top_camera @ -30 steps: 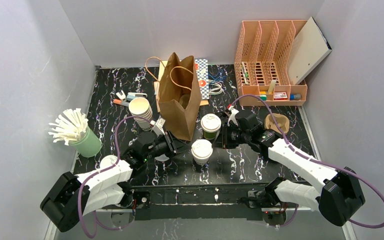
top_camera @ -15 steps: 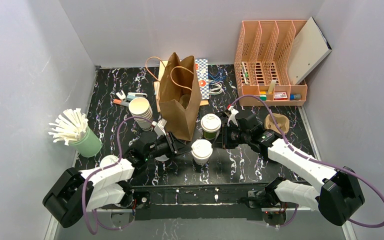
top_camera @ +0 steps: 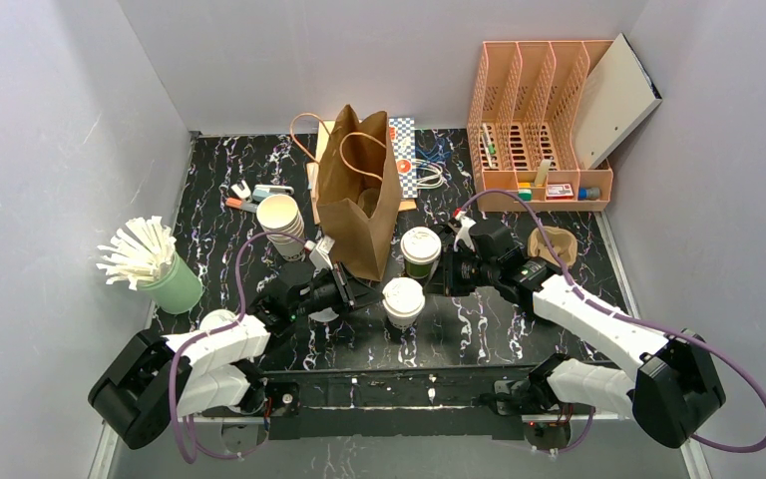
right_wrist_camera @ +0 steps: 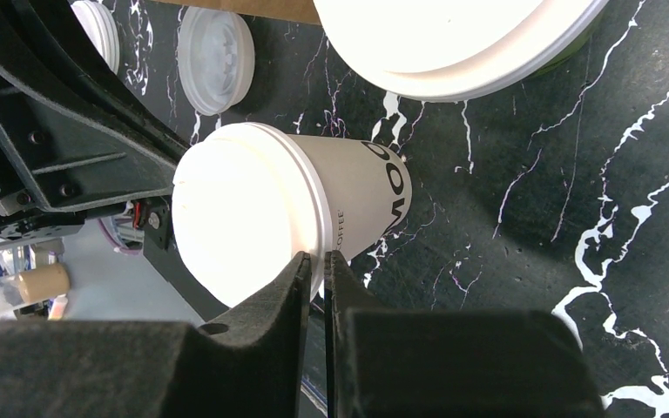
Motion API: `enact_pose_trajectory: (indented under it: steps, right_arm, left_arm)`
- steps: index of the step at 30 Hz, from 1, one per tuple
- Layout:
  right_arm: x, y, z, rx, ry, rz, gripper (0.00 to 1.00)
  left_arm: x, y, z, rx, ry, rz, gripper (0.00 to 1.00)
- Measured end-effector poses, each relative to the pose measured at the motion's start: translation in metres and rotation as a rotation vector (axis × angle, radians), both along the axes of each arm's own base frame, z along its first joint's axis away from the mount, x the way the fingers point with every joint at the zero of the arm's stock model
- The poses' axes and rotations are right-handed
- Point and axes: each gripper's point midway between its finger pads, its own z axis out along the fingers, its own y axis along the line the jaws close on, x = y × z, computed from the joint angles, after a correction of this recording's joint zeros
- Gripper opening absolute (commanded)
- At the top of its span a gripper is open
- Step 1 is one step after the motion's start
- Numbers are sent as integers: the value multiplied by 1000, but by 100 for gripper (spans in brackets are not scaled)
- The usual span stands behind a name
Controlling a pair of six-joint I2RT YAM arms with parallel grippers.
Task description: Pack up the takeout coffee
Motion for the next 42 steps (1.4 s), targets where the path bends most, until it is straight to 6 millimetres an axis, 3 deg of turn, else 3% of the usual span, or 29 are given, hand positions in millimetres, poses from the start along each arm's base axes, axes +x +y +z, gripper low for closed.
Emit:
enact_pose_trajectory:
  steps: [18,22,30,36,39,42]
  right_arm:
    - [0,0,-1,0,7,1,19]
    - [1,-1,-1,-4,3,0,22]
    - [12,-14,16,-113,-64,-23,45]
    - [20,-24,49,-137,-193,-12,95]
    - [24,-32,63,-167,-259,-18,98]
    - [34,-38,70,-207,-297,-43,98]
  left_arm:
    - [0,1,-2,30,-37,-14,8]
    - [0,2,-2,48,-46,-11,19]
    - [9,12,9,206,-73,8,43]
    - [22,20,58,281,-180,33,48]
    - [25,31,81,335,-229,55,51]
    - [28,44,100,398,-277,85,63]
